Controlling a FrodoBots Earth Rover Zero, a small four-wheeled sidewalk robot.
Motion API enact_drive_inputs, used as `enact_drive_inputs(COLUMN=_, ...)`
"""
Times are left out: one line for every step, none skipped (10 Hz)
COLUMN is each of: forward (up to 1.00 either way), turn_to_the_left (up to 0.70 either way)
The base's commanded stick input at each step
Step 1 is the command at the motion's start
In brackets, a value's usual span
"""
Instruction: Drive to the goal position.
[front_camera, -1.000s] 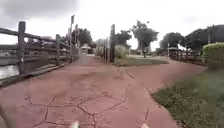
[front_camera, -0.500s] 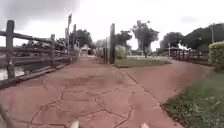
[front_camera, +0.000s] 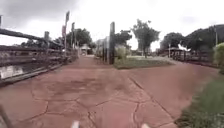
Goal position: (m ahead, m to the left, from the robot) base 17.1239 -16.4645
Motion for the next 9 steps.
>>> enact_drive_inputs(forward=0.7, turn_to_the_left=-0.3)
enact_drive_inputs(forward=0.7, turn_to_the_left=-0.3)
enact_drive_inputs(forward=0.7, turn_to_the_left=-0.3)
enact_drive_inputs(forward=0.7, turn_to_the_left=-0.3)
enact_drive_inputs(forward=0.7, turn_to_the_left=-0.3)
enact_drive_inputs(forward=0.7, turn_to_the_left=-0.3)
enact_drive_inputs(forward=0.7, turn_to_the_left=-0.3)
enact_drive_inputs(forward=0.7, turn_to_the_left=-0.3)
enact_drive_inputs(forward=0.7, turn_to_the_left=-0.3)
